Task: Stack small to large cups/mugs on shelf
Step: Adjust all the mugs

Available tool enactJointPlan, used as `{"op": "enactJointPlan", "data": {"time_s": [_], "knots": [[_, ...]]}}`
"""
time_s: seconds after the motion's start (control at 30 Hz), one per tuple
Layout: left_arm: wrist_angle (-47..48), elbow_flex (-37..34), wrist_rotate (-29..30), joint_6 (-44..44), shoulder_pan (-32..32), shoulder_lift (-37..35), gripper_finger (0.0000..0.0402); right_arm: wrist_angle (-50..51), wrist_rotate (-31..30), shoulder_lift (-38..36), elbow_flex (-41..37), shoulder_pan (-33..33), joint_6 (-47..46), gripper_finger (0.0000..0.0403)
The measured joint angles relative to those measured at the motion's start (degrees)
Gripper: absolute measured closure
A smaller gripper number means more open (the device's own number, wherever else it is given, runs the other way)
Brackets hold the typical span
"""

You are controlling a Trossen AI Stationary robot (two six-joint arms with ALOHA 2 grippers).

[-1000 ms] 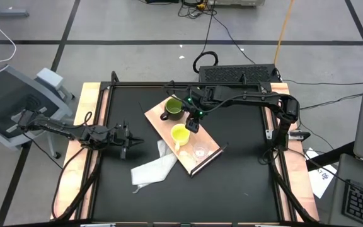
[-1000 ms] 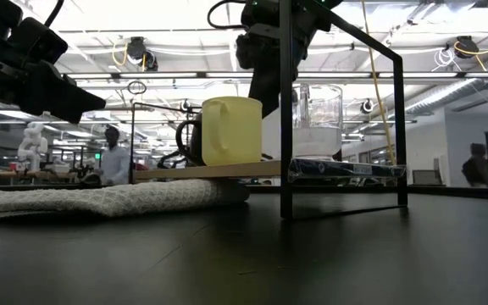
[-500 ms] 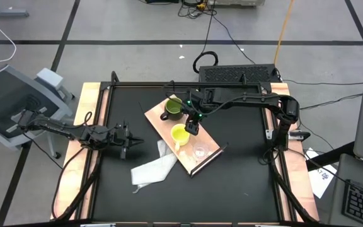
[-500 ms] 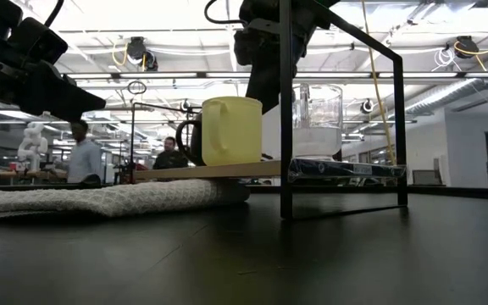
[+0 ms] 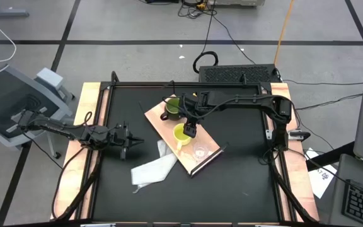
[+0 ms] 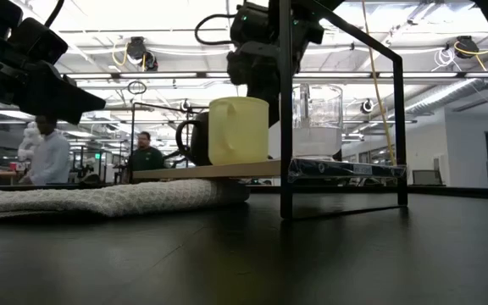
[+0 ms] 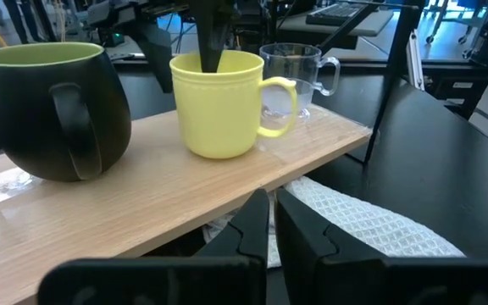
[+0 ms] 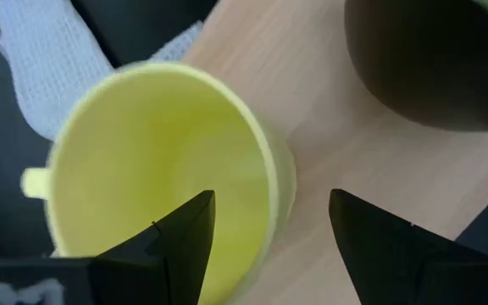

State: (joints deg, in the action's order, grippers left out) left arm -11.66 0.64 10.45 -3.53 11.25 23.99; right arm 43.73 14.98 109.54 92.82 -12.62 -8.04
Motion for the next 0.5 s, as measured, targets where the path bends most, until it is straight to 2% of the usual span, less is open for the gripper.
{"op": "enactJointPlan", "data": {"time_s": [0.27, 0.5], "knots": [[0.3, 0.0, 0.0, 0.4, 0.0, 0.0, 0.0376, -1.0, -0.3, -0.4, 0.0, -0.1, 0.0, 0.0181], [0.4, 0.0, 0.0, 0.5, 0.0, 0.0, 0.0376, -1.1, -1.4, -0.2, 0.0, -0.1, -0.7, 0.0229]]}}
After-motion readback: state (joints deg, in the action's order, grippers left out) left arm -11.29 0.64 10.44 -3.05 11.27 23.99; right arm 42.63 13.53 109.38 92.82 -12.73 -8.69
